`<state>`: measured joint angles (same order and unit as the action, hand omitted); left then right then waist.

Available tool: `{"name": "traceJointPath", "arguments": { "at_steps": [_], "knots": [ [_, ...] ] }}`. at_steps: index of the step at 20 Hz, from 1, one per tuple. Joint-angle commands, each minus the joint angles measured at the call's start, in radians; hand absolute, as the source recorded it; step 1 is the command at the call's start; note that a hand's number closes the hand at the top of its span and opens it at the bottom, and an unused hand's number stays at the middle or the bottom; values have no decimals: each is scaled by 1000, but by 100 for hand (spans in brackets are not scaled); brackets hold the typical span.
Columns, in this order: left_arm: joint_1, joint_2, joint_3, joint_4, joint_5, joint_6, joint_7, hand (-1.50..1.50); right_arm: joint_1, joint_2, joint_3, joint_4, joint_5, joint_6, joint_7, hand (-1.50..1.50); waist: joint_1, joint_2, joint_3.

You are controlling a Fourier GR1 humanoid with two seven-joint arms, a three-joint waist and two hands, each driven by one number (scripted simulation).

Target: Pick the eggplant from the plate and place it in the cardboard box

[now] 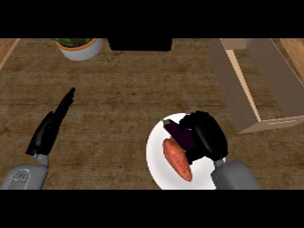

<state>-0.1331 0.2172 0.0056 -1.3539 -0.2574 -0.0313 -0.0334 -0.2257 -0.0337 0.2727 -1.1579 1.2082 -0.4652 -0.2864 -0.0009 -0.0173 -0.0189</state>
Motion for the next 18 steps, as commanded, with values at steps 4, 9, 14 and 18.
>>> {"name": "traceJointPath", "arguments": {
  "at_steps": [4, 9, 14, 18],
  "knots": [
    [25, -31, -25, -33, -21, 8, 16, 0, -5, 32, 19, 65, 1, -184, 29, 150, 8, 17, 19],
    [18, -29, -13, -19, -36, 15, 10, 0, 11, -7, -54, 43, 4, -166, 10, 150, 4, 18, 19],
    [1, 8, 14, -19, -10, -15, 15, 0, -103, -5, 44, -50, 182, 405, 284, 150, 8, 15, 14],
    [25, 0, 6, -51, -15, -22, 35, 0, -93, -2, 66, -321, 173, 619, 375, 150, -6, 11, 18]
  ]
}}
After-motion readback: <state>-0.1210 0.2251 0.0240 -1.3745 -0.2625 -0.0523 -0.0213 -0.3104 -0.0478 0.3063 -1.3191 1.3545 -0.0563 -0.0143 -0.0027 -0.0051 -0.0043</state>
